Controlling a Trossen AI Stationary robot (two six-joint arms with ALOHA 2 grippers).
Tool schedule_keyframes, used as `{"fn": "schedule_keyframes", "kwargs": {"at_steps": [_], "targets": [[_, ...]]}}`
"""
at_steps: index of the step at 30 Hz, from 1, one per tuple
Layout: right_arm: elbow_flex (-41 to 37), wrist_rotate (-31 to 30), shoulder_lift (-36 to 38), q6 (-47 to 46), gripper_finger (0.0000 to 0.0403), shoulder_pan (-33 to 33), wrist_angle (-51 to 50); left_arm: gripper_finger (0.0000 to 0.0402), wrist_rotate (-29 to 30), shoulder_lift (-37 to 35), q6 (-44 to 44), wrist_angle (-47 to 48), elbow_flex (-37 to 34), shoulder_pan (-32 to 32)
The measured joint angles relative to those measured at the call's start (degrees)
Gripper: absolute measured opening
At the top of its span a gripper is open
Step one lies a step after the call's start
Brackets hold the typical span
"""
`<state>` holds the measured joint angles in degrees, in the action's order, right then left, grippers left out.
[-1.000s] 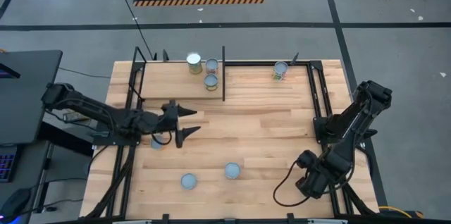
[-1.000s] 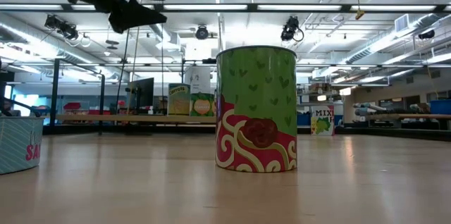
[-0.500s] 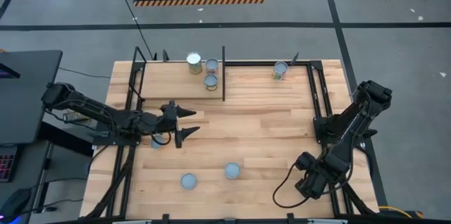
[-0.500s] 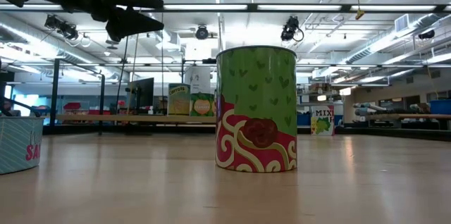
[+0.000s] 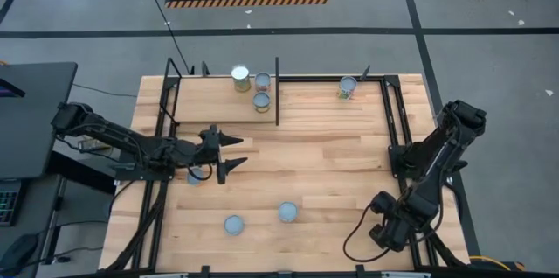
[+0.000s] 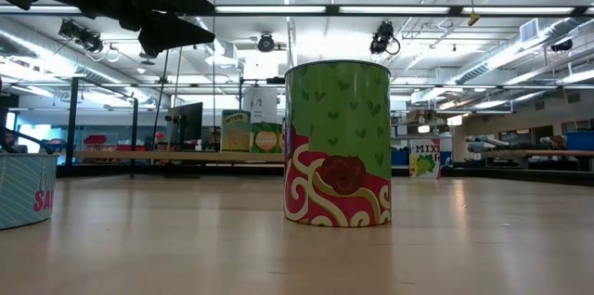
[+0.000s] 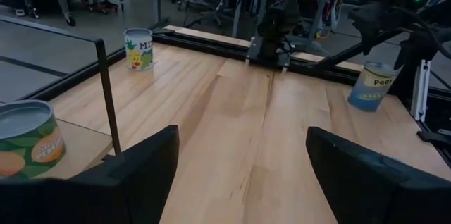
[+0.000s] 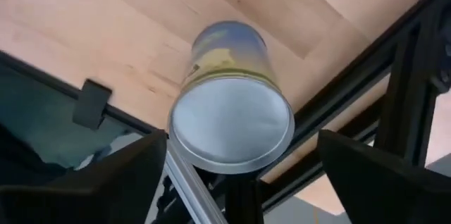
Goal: Pick and place cans onto a shelf
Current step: Put the canned peas on the shelf
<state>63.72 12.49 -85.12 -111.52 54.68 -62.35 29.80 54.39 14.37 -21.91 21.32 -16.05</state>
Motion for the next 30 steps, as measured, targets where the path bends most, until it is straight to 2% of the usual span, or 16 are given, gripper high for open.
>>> {"fn": "schedule_keyframes", "kwargs": {"at_steps": [4,14,19,23,26,30], "targets": [[0.00,-3.84,0.00,-3.30,0.0397,0.74,0.18,0.0314,-0.02,0.00,0.23,-0.02,0.00,0.00],[-2.53,-3.86,-0.05,-5.58,0.0399,2.23,2.59,0.0314,-0.02,0.02,1.44,1.02,0.00,-0.36],[-6.11,-3.39,-0.11,-5.54,0.0399,2.20,9.63,0.0314,-0.04,0.02,1.40,1.26,0.00,-1.27],[-8.76,1.47,-0.11,-5.58,0.0397,2.25,11.65,0.0314,-0.02,0.02,1.40,1.24,0.00,-1.51],[-9.40,3.40,-0.11,-5.18,0.0381,2.20,11.58,0.0314,-0.02,0.02,1.36,1.23,0.00,-1.51],[-8.60,4.36,-0.13,-1.13,0.0330,-0.02,11.42,0.0314,-0.02,0.02,0.40,1.19,0.00,-1.49]]}}
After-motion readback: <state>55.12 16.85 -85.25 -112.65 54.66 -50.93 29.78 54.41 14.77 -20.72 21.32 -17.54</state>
